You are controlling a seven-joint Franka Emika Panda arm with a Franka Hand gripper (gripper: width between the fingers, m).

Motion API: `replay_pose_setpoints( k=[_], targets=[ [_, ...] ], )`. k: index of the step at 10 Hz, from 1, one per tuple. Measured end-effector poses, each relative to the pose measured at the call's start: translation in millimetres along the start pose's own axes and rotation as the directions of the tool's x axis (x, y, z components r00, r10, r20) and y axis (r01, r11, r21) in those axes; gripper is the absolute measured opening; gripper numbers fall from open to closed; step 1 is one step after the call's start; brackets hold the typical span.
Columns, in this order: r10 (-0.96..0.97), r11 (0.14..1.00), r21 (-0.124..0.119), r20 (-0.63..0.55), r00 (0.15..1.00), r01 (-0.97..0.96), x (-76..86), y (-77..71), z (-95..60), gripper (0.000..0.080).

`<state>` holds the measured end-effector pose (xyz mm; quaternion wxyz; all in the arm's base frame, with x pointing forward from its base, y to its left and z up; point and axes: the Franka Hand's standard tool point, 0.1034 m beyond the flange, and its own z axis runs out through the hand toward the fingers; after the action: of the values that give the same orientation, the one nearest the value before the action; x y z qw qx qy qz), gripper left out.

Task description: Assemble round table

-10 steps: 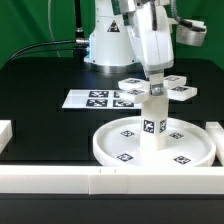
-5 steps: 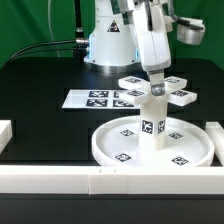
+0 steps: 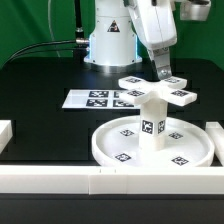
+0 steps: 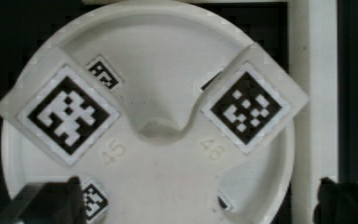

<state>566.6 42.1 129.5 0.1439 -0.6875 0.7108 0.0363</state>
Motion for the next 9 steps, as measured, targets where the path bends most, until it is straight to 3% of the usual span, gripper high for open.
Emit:
replay_pose_setpoints(
  k=[2, 3, 5, 9],
  targets=[
    [-0.028, 1.000, -0.005, -0.002, 1.000, 0.028, -0.9, 0.6, 1.1, 0.0649],
    [-0.206, 0.978, -0.043, -0.009, 0.978, 0.206, -5.8, 0.6, 1.8, 0.0649],
    [-0.421, 0.904, -0.070, 0.012, 0.907, 0.421, -13.3, -7.8, -1.7, 0.0649],
    [-0.648, 0.758, -0.068, 0.047, 0.761, 0.649, -16.7, -12.4, -2.8, 0.0649]
  ],
)
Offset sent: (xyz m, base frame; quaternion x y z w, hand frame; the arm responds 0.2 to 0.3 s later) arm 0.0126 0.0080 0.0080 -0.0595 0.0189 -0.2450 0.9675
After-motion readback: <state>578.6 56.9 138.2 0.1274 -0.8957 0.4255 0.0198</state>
